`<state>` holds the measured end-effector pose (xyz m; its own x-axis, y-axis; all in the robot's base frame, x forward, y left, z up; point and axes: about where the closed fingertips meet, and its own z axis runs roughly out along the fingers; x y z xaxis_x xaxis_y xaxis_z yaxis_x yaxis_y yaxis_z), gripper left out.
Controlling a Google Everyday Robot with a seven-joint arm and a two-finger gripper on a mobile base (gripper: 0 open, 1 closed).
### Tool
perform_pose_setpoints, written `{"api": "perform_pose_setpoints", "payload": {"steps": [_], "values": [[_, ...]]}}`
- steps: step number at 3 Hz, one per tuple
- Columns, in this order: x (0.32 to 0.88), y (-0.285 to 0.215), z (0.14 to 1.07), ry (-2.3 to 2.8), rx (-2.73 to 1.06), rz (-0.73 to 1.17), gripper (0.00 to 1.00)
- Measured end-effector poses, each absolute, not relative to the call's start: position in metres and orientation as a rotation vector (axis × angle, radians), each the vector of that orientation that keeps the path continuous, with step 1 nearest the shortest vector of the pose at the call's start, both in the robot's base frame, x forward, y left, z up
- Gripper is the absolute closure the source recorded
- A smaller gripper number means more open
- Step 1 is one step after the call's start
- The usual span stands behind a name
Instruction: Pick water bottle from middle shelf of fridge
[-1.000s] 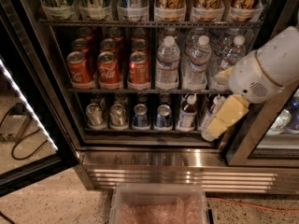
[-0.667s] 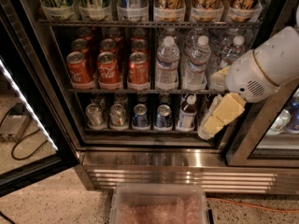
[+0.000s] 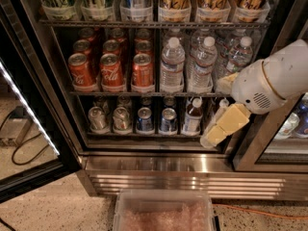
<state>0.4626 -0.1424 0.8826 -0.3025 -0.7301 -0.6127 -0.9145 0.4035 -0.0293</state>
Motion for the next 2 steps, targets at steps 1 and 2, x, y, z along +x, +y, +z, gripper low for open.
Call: {"api": "perform_pose_setpoints", "payload": {"steps": [1, 2], "values": [[0.474, -0.116, 0.887, 2.042, -1.430, 0.430, 0.00], [0.492, -0.088, 0.896, 1.970, -1.446, 0.409, 0.00]]}}
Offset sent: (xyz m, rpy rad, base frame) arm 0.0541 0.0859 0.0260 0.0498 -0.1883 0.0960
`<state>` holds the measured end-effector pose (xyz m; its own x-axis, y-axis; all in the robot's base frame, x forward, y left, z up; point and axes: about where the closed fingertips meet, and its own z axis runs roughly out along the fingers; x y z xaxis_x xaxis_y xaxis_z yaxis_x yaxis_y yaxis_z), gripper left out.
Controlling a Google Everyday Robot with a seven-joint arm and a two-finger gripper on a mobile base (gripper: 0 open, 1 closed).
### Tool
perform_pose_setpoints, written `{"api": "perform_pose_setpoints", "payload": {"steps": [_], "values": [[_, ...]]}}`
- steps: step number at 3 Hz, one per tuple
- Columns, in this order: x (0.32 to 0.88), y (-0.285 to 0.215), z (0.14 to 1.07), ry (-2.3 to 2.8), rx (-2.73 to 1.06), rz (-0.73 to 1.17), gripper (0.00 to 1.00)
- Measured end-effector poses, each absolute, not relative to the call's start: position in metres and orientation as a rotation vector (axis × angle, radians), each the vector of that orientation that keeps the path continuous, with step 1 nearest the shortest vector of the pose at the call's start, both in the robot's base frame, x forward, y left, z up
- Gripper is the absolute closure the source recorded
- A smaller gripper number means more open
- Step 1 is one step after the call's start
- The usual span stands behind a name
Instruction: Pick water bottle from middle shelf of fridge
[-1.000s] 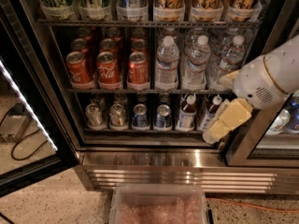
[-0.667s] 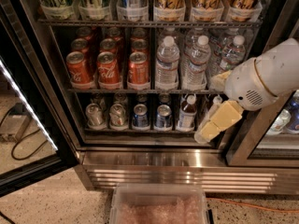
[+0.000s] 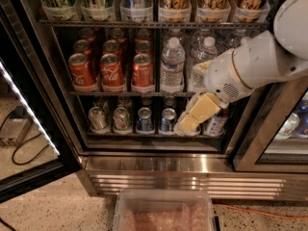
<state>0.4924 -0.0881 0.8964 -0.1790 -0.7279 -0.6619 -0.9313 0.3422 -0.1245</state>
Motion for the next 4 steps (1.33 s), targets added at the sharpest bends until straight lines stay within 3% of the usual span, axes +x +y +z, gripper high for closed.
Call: {"api": "perform_pose_setpoints", "payload": {"steps": [3, 4], "values": [[0.511, -0.076, 0.893, 1.939, -1.439, 0.410, 0.00], [0.511, -0.075, 0.893, 1.938, -1.439, 0.410, 0.18]]}}
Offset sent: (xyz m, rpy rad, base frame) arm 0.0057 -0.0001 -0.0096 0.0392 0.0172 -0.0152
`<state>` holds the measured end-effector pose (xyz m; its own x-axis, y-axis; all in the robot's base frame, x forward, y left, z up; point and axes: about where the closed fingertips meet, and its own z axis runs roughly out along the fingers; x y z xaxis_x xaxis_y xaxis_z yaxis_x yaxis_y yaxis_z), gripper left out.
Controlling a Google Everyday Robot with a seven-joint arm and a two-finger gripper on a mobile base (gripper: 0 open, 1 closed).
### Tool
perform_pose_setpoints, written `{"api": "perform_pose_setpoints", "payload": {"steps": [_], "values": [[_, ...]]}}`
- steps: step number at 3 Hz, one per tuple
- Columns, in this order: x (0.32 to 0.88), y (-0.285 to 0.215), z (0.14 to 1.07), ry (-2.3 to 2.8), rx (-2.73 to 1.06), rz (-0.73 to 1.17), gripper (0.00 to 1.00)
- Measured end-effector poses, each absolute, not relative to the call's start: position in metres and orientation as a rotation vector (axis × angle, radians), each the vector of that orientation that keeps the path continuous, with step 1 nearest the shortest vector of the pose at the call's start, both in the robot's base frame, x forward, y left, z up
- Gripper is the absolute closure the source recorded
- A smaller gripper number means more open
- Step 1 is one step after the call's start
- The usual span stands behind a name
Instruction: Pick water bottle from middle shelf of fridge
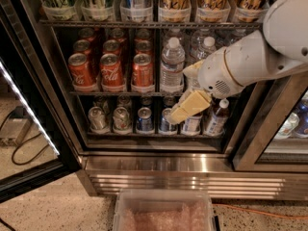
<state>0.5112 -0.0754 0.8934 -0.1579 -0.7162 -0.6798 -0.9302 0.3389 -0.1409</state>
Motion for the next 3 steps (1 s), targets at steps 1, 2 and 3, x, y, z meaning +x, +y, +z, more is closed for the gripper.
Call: {"api": "perform_pose_setpoints", "payload": {"steps": [1, 2, 3], "values": [[0.5112, -0.0753, 0.8935, 1.938, -1.440, 0.410, 0.17], [0.5112, -0.0753, 0.8935, 1.938, -1.440, 0.410, 0.11], [0.5114, -0.0721, 0.8988, 1.879, -1.462, 0.269, 0.11]]}}
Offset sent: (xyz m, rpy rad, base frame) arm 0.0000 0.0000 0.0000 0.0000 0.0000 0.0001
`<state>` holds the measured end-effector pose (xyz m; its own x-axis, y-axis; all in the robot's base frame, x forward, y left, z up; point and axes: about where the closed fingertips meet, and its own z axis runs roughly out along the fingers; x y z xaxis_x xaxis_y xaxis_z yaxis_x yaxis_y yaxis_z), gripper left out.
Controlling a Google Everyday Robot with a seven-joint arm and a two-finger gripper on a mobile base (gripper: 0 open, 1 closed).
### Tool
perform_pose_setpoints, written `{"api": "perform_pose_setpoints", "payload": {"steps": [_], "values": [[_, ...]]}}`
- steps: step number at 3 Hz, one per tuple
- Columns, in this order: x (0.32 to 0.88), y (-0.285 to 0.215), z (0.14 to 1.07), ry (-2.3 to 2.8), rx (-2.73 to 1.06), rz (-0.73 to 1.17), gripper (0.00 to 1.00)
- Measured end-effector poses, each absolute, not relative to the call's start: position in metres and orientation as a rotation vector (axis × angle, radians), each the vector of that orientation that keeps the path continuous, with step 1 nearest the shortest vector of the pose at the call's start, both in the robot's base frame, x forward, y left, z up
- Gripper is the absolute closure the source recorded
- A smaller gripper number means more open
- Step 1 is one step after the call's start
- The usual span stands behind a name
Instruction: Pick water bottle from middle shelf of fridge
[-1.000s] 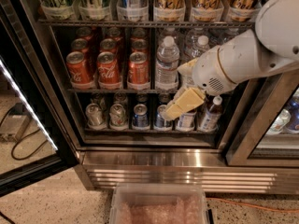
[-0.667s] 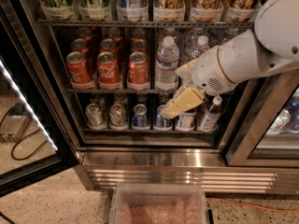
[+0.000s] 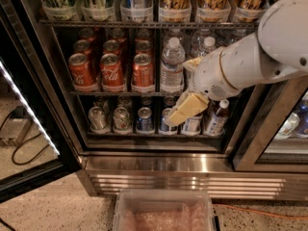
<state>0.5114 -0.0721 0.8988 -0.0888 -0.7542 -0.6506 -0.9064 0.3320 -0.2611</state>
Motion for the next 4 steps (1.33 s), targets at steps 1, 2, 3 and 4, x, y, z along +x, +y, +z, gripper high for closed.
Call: {"api": "perform_pose_setpoints", "payload": {"steps": [1, 2, 3, 4], "values": [[0.521, -0.061, 0.923, 1.760, -1.518, 0.023, 0.16], [0.533, -0.050, 0.949, 1.668, -1.542, -0.139, 0.13], [0.555, -0.050, 0.969, 1.635, -1.530, -0.227, 0.07], [0.583, -0.067, 0.972, 1.677, -1.475, -0.226, 0.08]]}}
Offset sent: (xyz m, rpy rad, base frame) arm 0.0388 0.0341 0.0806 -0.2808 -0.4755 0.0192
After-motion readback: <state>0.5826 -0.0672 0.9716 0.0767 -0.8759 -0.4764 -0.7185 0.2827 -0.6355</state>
